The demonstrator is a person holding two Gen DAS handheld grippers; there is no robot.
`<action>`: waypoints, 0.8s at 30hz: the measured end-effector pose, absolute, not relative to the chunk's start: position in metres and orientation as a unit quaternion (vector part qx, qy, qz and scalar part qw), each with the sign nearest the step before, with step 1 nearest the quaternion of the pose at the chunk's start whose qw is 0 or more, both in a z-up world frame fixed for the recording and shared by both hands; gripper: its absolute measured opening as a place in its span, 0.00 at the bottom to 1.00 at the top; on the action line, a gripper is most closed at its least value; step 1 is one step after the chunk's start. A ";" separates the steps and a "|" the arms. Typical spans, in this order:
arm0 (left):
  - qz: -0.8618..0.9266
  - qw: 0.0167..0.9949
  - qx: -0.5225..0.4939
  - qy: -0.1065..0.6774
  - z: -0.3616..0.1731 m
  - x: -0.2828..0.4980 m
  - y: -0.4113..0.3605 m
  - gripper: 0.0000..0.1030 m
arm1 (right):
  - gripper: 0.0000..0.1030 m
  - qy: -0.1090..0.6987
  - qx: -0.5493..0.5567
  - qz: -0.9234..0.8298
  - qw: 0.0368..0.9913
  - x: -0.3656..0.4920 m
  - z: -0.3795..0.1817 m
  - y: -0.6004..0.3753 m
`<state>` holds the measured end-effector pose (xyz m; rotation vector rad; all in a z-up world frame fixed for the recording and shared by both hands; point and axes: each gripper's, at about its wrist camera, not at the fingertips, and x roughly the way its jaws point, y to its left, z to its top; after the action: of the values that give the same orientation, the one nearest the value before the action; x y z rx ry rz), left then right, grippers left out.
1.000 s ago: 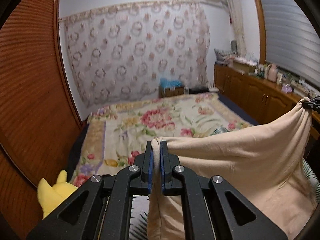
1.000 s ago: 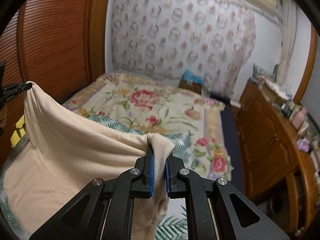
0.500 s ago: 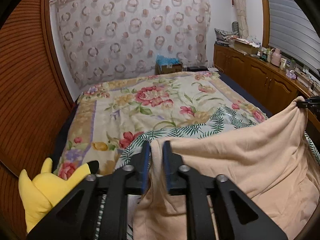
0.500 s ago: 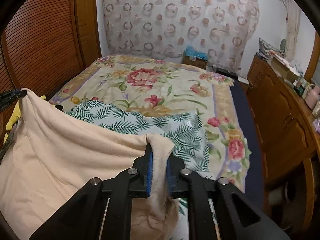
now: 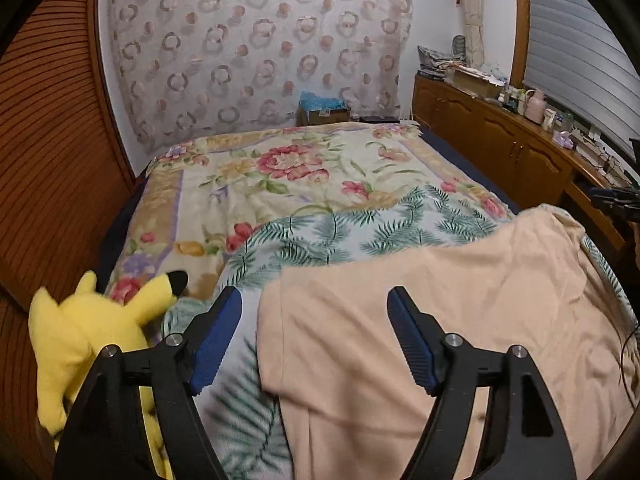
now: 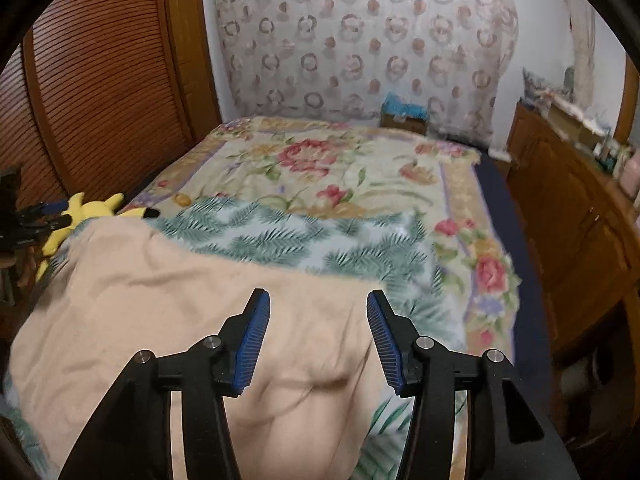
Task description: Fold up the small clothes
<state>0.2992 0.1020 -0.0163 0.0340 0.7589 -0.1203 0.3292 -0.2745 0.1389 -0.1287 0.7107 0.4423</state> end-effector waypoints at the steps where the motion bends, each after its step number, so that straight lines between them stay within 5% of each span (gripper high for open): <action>1: -0.062 0.924 0.013 0.376 -0.020 0.295 0.102 0.74 | 0.51 0.354 -0.057 0.215 0.908 0.324 0.133 -0.278; 17: -0.053 0.904 -0.009 0.425 -0.057 0.276 0.105 0.74 | 0.51 0.408 -0.006 0.213 0.888 0.346 0.083 -0.292; 24: -0.066 0.894 -0.018 0.442 -0.067 0.280 0.104 0.48 | 0.51 0.398 -0.005 0.204 0.895 0.349 0.067 -0.283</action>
<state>0.2804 0.1043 -0.0674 -0.0373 0.9165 -0.1362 0.3493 -0.2835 0.0668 -0.0095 0.8242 0.4239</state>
